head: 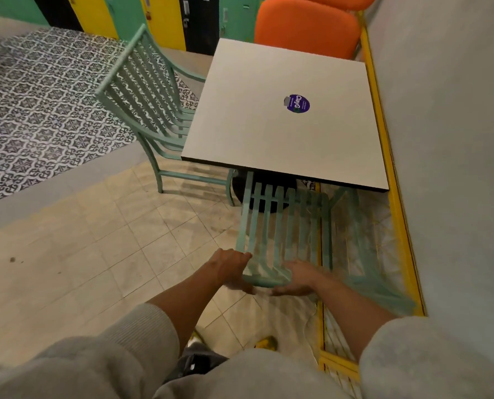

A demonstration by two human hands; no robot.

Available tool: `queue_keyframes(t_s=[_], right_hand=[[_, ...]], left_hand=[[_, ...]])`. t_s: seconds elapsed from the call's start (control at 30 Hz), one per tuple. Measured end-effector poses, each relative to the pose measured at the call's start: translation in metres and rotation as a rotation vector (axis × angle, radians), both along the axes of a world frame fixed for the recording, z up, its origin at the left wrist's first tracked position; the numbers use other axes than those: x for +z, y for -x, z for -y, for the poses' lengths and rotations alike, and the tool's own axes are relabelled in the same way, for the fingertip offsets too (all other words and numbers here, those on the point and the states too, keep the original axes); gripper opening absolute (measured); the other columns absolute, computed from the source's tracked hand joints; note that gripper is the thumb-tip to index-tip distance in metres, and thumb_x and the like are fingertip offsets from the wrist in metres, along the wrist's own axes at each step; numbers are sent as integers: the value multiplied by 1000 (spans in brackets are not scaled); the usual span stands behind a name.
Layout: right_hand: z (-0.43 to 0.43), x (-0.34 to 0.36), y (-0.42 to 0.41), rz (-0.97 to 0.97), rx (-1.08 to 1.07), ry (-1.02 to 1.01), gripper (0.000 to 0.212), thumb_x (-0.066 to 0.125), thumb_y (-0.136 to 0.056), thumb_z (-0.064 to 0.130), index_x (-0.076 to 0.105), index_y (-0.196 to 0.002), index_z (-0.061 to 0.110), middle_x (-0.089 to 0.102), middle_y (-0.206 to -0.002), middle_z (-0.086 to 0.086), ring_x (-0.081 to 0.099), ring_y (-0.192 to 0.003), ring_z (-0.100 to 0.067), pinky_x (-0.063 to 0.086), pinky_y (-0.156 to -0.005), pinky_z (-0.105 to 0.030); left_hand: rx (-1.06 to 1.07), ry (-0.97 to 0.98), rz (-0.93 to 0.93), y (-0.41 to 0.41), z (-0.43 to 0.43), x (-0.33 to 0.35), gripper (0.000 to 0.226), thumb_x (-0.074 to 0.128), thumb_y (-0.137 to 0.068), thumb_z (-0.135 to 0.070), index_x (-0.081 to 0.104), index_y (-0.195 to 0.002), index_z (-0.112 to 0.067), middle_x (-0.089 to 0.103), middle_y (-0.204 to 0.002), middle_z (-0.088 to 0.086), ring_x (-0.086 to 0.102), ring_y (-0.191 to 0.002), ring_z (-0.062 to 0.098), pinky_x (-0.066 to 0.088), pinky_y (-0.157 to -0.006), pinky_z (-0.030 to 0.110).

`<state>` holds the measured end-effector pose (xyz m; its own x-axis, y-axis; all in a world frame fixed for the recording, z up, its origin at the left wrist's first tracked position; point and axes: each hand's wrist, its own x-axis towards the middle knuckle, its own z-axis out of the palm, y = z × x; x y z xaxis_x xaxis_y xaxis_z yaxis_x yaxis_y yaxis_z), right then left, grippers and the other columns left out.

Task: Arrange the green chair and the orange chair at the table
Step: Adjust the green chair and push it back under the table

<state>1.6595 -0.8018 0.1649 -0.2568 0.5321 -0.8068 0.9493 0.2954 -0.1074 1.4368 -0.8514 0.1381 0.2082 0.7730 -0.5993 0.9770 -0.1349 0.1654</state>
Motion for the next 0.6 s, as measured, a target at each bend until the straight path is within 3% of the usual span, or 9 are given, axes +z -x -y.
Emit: queue_keyframes(t_s=[0.2,0.33,0.6], right_hand=[[-10,13,91,-28,128,-30,125,49,-75,99,22,-169,19,25,-174,-9,28,-158,-32,29,-126,-52],[-19,17,157,-15,142,-71,127,49,-77,97,19,-170,15,21,-175,-10,26,-159,-31,27,-127,-50],[-34,29,313,-48,292,-140,114,47,-84,92,22,-169,21,22,-175,-7,26,-159,-33,24,-126,-57]], left_hand=[[118,24,40,94,8,11,117,68,-74,-86,29,-164,-21,56,-153,6,56,-135,30,46,-108,47],[213,41,28,167,16,19,120,69,-74,-85,26,-165,-20,53,-155,9,53,-138,33,43,-110,47],[356,-47,-36,315,41,40,118,65,-75,-88,28,-165,-20,53,-156,9,52,-139,32,42,-109,47]])
